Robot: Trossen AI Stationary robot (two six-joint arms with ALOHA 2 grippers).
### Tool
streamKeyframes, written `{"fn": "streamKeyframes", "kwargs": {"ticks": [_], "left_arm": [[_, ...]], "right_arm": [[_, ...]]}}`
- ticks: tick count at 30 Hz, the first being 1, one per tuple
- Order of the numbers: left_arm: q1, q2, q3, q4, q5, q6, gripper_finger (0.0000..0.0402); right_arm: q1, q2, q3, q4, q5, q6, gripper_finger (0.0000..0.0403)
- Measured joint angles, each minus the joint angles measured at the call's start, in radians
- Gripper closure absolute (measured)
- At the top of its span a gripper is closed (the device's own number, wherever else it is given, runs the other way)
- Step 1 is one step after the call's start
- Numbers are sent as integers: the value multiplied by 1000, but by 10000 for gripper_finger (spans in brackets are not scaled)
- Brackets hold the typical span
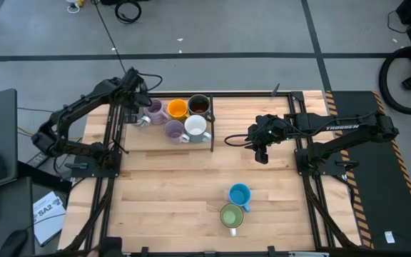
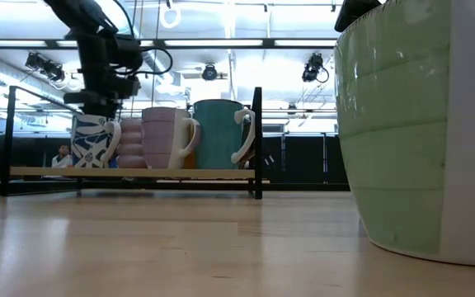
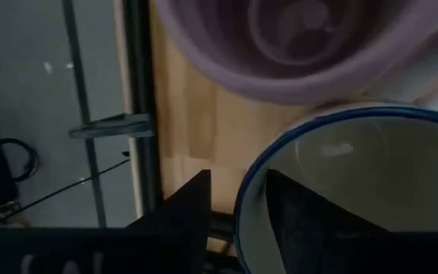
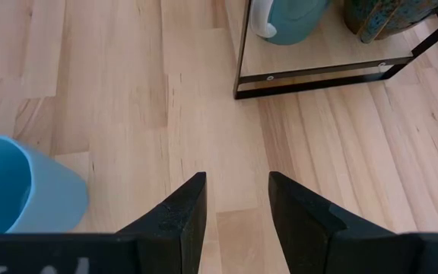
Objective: Place coffee mugs
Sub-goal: Put the patterned blue mug on the shelf, then put the green mug on the shelf
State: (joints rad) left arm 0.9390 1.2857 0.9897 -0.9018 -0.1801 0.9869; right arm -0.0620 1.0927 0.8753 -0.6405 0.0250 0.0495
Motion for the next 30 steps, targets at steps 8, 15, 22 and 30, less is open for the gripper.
{"fn": "streamKeyframes", "kwargs": {"ticks": [8,15,22,30], "left_arm": [[-1,4,0,70,-35,-25,264],[-1,1,0,68,-52,-26,264],[-1,-42,0,46,-53,-26,264],[0,-118,0,30,-32,-63,265]], "right_arm": [[0,0,0,0,0,0,255],[0,0,0,0,0,0,255],[0,0,0,0,0,0,255],[0,0,0,0,0,0,255]]}}
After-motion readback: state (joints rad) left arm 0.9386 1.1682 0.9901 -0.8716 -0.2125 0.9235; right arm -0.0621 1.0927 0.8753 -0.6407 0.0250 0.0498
